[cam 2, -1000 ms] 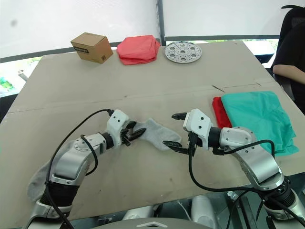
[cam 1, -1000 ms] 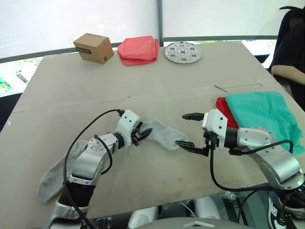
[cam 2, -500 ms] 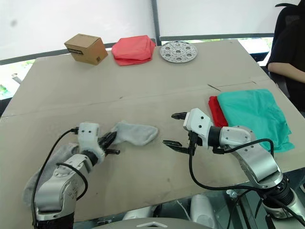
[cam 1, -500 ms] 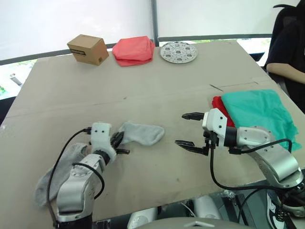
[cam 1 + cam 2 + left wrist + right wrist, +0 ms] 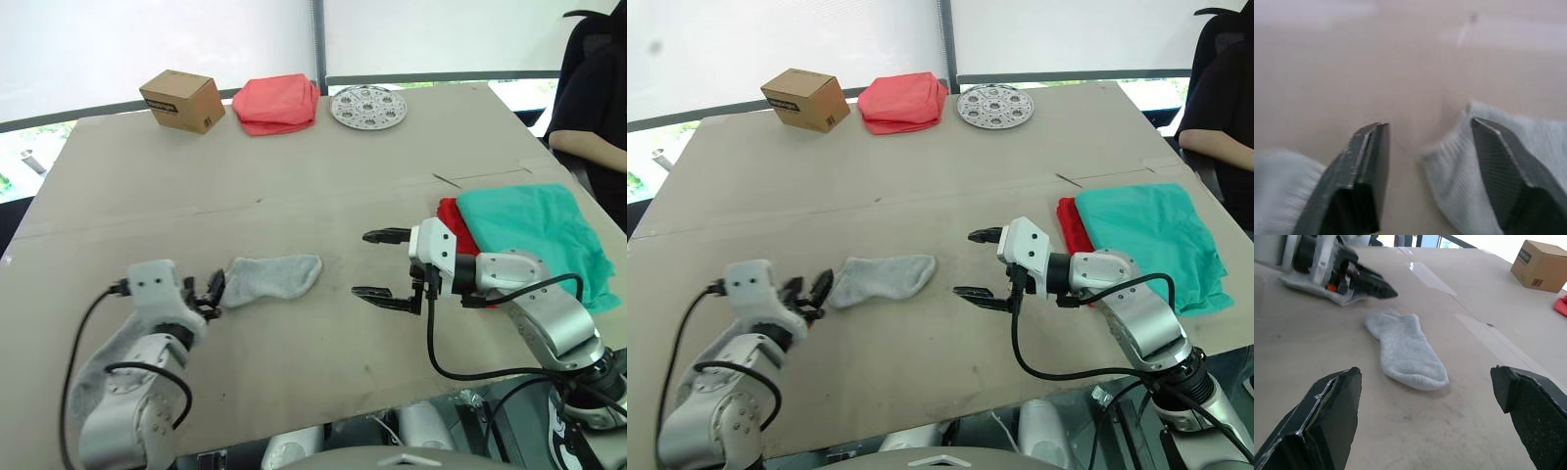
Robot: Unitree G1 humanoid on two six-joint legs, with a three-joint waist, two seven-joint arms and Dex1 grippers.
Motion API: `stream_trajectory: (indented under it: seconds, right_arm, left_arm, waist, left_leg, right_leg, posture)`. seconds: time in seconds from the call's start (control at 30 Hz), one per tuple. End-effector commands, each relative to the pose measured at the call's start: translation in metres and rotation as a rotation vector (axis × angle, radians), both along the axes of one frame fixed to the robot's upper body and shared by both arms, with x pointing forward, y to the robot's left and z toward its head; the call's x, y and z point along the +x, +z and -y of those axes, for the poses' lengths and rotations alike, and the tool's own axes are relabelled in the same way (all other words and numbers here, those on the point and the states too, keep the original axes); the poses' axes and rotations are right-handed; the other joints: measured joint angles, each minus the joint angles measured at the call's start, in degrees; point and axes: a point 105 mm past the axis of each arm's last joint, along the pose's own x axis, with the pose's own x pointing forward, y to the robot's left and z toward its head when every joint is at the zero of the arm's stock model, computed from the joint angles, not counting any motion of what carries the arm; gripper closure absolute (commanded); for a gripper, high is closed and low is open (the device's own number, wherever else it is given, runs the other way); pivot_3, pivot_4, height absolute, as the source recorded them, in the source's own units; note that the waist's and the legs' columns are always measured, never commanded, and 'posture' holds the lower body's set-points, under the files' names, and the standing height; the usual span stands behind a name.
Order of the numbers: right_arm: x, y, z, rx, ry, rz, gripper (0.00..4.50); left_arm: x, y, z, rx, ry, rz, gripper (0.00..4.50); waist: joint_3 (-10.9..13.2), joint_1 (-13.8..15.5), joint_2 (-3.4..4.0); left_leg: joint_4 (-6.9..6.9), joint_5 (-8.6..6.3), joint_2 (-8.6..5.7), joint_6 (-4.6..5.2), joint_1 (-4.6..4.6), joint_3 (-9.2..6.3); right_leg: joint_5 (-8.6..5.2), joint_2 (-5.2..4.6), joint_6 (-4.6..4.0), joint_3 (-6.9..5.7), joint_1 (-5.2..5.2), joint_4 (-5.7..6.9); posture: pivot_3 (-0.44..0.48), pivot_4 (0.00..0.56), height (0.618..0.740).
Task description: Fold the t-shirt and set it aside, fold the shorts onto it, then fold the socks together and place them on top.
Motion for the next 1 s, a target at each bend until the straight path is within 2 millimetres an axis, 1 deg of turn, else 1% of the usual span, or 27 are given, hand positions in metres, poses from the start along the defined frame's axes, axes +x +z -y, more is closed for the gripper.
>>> stream_trajectory:
  seconds: [0.03, 0.1, 0.17, 0.2, 0.27, 0.33, 0.4, 0.47, 0.53, 0.6, 0.67, 0.73, 0.83, 0.93, 1.0]
  right_arm:
    - [-0.001, 0.007, -0.004, 0.020, 0.023, 0.039, 0.00]
    - [-0.002, 0.006, -0.005, 0.025, 0.031, 0.037, 0.00]
    - [-0.002, 0.004, -0.007, 0.025, 0.039, 0.036, 0.00]
    - [-0.003, 0.004, -0.007, 0.025, 0.042, 0.036, 0.00]
    - [-0.002, 0.004, -0.008, 0.028, 0.045, 0.037, 0.00]
    - [-0.002, 0.004, -0.009, 0.030, 0.049, 0.040, 0.00]
    - [-0.002, 0.005, -0.010, 0.036, 0.055, 0.040, 0.00]
    - [-0.003, 0.004, -0.011, 0.037, 0.061, 0.042, 0.00]
    - [-0.003, 0.005, -0.013, 0.041, 0.070, 0.043, 0.00]
    - [-0.003, 0.006, -0.014, 0.043, 0.076, 0.044, 0.00]
    - [-0.004, 0.006, -0.015, 0.043, 0.077, 0.044, 0.00]
    - [-0.005, 0.008, -0.014, 0.043, 0.080, 0.046, 0.00]
    - [-0.006, 0.011, -0.013, 0.041, 0.081, 0.048, 0.00]
    - [-0.007, 0.012, -0.011, 0.040, 0.089, 0.043, 0.00]
    - [-0.014, 0.014, -0.011, 0.043, 0.122, 0.040, 0.00]
  left_arm:
    - [-0.013, 0.012, -0.013, 0.117, 0.009, 0.006, 1.63]
    - [-0.017, 0.013, -0.019, 0.168, -0.043, -0.051, 1.63]
    - [-0.020, 0.013, -0.025, 0.170, -0.082, -0.096, 1.63]
    - [-0.024, 0.013, -0.034, 0.207, -0.067, -0.124, 1.63]
    - [-0.034, 0.013, -0.042, 0.263, -0.088, -0.149, 1.63]
    - [-0.042, 0.013, -0.042, 0.313, -0.163, -0.143, 1.63]
    - [-0.052, 0.006, -0.047, 0.272, -0.166, -0.152, 1.63]
    - [-0.063, -0.003, -0.049, 0.259, -0.211, -0.166, 1.63]
    - [-0.075, -0.018, -0.052, 0.248, -0.255, -0.228, 1.63]
    - [-0.082, -0.030, -0.061, 0.276, -0.260, -0.287, 1.63]
    - [-0.084, -0.037, -0.064, 0.275, -0.265, -0.309, 1.63]
    - [-0.084, -0.044, -0.062, 0.279, -0.304, -0.331, 1.63]
    - [-0.084, -0.054, -0.064, 0.301, -0.323, -0.361, 1.63]
    - [-0.080, -0.051, -0.066, 0.312, -0.331, -0.338, 1.63]
    - [-0.074, -0.045, -0.062, 0.276, -0.346, -0.302, 1.63]
  waist:
    - [0.01, 0.02, 0.01]
    - [0.03, 0.18, -0.02]
    - [0.04, 0.28, -0.03]
    - [0.05, 0.25, -0.02]
    - [0.04, -0.04, -0.04]
    - [0.02, -0.53, -0.08]
    - [0.03, -0.35, -0.06]
    - [0.05, -0.22, -0.02]
    - [0.07, -0.37, 0.00]
    - [0.10, -0.78, -0.05]
    - [0.13, -0.70, -0.06]
    - [0.12, -0.41, -0.06]
    - [0.12, -0.12, -0.01]
    - [0.13, -0.18, 0.03]
    - [0.13, -0.12, 0.04]
  left_leg:
    - [0.00, 0.00, -0.01, 0.01, 0.00, 0.00]
    - [0.00, -0.01, -0.01, 0.02, 0.00, -0.01]
    - [0.01, -0.01, 0.00, 0.02, -0.01, -0.09]
    - [0.01, -0.01, 0.00, 0.03, 0.00, -0.08]
    - [0.02, -0.01, -0.01, 0.03, 0.00, -0.05]
    - [-0.05, -0.01, 0.01, 0.01, 0.01, 0.02]
    - [-0.21, 0.00, 0.03, 0.00, 0.01, 0.13]
    - [-0.24, -0.01, 0.07, 0.00, 0.00, 0.08]
    - [-0.25, -0.02, 0.08, 0.01, -0.01, 0.08]
    - [-0.28, -0.04, 0.12, 0.00, -0.01, 0.18]
    - [-0.28, -0.07, 0.19, -0.04, -0.01, 0.23]
    - [-0.29, -0.07, 0.19, -0.04, -0.06, 0.19]
    - [-0.29, -0.07, 0.16, -0.03, -0.07, 0.18]
    - [-0.29, -0.07, 0.16, -0.03, -0.04, 0.20]
    - [-0.28, -0.07, 0.16, -0.03, -0.04, 0.19]
  right_leg:
    - [-0.01, 0.00, 0.00, 0.00, 0.00, 0.00]
    - [-0.01, 0.01, 0.00, -0.01, 0.00, 0.00]
    - [-0.02, 0.03, -0.01, -0.11, -0.04, 0.01]
    - [-0.02, 0.02, 0.00, -0.10, -0.04, 0.01]
    - [-0.02, 0.02, 0.00, -0.06, -0.04, 0.00]
    - [-0.03, 0.02, -0.02, 0.00, -0.09, -0.01]
    - [-0.06, 0.00, -0.08, 0.10, -0.14, -0.02]
    - [-0.10, -0.01, -0.15, 0.02, -0.15, -0.02]
    - [-0.12, -0.04, -0.17, 0.02, -0.17, -0.04]
    - [-0.13, -0.03, -0.17, 0.11, -0.19, -0.07]
    - [-0.13, -0.01, -0.17, 0.14, -0.21, -0.10]
    - [-0.13, 0.00, -0.18, 0.09, -0.31, -0.09]
    - [-0.13, -0.02, -0.18, 0.07, -0.33, -0.04]
    - [-0.13, -0.06, -0.17, 0.10, -0.33, -0.03]
    - [-0.13, -0.05, -0.16, 0.05, -0.33, -0.01]
  posture:
    - [0.000, 0.150, 0.740]
    - [0.000, 0.150, 0.740]
    - [0.000, 0.150, 0.740]
    - [0.000, 0.150, 0.740]
    - [0.000, 0.150, 0.740]
    - [0.000, 0.150, 0.740]
    - [0.000, 0.150, 0.740]
    - [0.000, 0.150, 0.740]
    - [0.000, 0.150, 0.740]
    - [0.000, 0.150, 0.740]
    - [0.000, 0.150, 0.740]
    - [0.000, 0.150, 0.740]
    - [0.000, 0.150, 0.740]
    - [0.000, 0.150, 0.740]
    - [0.000, 0.150, 0.740]
